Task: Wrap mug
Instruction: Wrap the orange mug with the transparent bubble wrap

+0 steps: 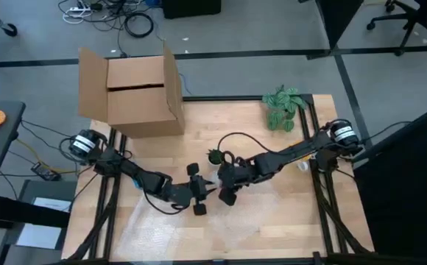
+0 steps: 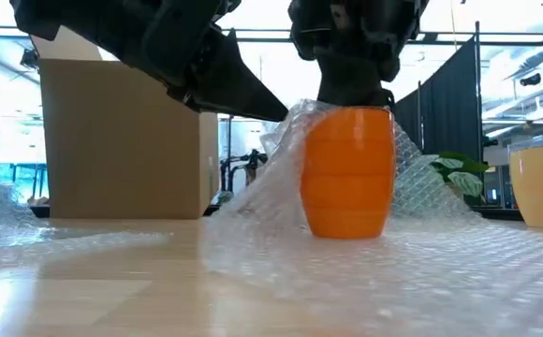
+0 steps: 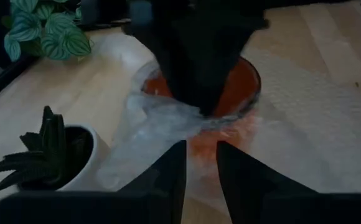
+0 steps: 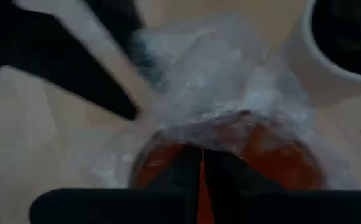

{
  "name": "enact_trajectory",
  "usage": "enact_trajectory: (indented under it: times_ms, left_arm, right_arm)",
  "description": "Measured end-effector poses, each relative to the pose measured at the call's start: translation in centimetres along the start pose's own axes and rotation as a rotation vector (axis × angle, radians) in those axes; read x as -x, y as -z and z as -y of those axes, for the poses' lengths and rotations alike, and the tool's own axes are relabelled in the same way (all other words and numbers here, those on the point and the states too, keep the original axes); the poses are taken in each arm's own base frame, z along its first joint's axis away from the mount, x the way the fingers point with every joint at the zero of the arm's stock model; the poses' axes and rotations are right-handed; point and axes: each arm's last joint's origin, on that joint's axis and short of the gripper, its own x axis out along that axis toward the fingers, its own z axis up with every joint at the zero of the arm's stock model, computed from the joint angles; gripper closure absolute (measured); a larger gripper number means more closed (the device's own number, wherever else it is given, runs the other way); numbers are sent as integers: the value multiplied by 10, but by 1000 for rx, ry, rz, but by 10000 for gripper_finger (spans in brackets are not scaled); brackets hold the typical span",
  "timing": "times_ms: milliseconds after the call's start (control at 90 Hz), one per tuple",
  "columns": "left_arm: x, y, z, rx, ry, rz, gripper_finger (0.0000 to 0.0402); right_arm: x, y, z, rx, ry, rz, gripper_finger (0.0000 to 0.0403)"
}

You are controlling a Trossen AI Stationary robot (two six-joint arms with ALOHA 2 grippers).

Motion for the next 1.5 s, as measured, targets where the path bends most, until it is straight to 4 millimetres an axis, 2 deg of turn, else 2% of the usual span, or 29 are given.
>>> enact_trajectory:
  times_ms: [144, 378, 500, 600, 956, 1156, 1289, 1500]
  left_arm:
    - [9, -9, -1, 9, 12, 25, 328]
    - [37, -28, -6, -35, 40, 47, 328]
    - [49, -32, -12, -55, 28, 28, 328]
    - [54, -33, -16, -70, -1, 10, 328]
    - [54, -23, -22, -89, -101, -70, 328]
    - [62, -17, -15, -129, -82, -108, 328]
    - [75, -17, -4, -176, -27, -88, 328]
    - [108, -23, 7, -208, 72, -41, 328]
  right_arm:
    - [-2, -1, 2, 10, 7, 1, 403]
    - [-21, 6, 2, 29, 39, -44, 403]
    - [-22, 8, -1, 34, 31, -44, 403]
    - [-13, 8, -4, 37, 18, -26, 403]
    - [33, 3, -13, 52, -22, 105, 403]
    - [55, 4, -18, 76, -11, 189, 403]
    - [59, 9, -26, 131, 1, 231, 403]
    - [68, 19, -46, 243, -32, 321, 403]
